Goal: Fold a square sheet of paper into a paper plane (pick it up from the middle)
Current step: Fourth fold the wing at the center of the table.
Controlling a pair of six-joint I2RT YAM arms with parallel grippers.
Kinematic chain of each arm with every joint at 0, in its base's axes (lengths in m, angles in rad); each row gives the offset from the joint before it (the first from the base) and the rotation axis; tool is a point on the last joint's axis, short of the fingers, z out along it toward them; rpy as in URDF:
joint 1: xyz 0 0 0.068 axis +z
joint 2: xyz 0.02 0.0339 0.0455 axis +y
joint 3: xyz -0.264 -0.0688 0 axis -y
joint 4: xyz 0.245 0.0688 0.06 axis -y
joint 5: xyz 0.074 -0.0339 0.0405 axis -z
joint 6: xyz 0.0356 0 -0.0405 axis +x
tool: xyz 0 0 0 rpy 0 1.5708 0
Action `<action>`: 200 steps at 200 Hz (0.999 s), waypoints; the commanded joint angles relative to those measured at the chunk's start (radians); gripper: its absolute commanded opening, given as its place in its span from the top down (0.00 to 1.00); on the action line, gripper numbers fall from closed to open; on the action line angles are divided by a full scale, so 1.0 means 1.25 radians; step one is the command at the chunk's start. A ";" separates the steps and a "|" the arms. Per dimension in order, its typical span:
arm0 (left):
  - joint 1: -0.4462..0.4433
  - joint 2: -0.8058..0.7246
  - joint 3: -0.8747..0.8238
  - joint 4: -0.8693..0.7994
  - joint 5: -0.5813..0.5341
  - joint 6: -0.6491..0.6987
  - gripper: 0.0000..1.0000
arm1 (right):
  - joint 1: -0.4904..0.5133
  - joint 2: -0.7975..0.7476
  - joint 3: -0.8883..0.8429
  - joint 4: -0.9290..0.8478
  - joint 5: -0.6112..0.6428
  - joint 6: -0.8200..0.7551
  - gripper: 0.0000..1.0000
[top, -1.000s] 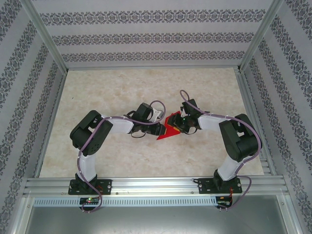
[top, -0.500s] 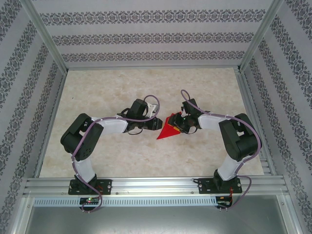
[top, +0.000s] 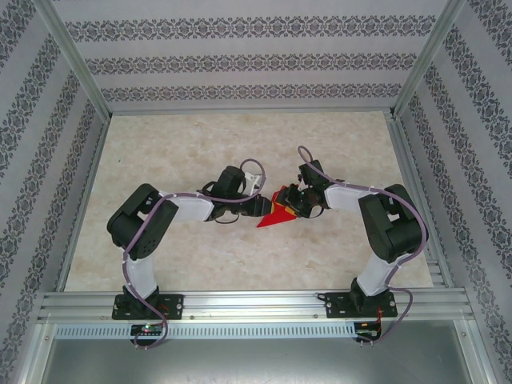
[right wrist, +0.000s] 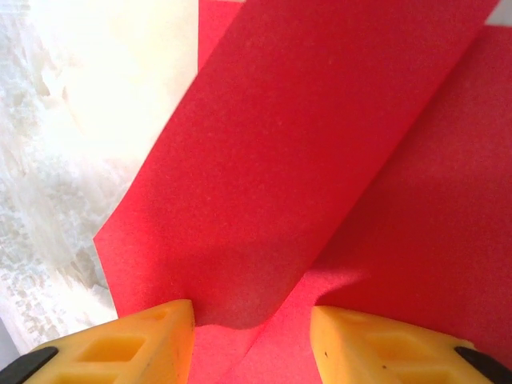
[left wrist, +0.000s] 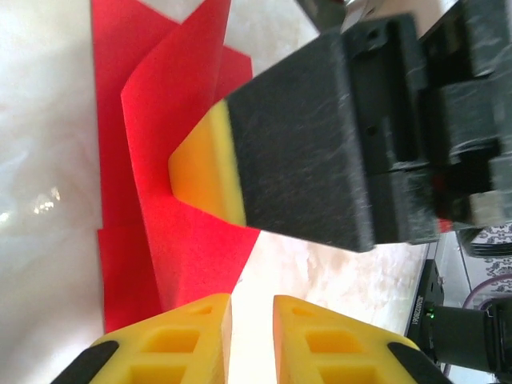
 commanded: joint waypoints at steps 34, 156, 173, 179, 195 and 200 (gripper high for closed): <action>-0.010 0.046 0.050 -0.066 -0.015 0.023 0.82 | -0.027 0.078 -0.036 -0.109 0.145 0.007 0.56; -0.010 0.082 0.079 -0.118 -0.031 0.036 0.86 | -0.028 0.115 -0.031 -0.154 0.178 0.017 0.68; -0.010 0.082 0.082 -0.121 -0.031 0.037 0.86 | -0.029 0.114 -0.036 -0.151 0.183 0.018 0.68; -0.011 0.082 0.083 -0.124 -0.032 0.038 0.86 | -0.030 0.112 -0.038 -0.150 0.184 0.020 0.69; -0.010 0.081 0.086 -0.128 -0.035 0.041 0.86 | -0.030 0.108 -0.043 -0.147 0.184 0.021 0.70; -0.010 0.081 0.087 -0.127 -0.035 0.042 0.86 | -0.030 0.106 -0.045 -0.143 0.184 0.021 0.70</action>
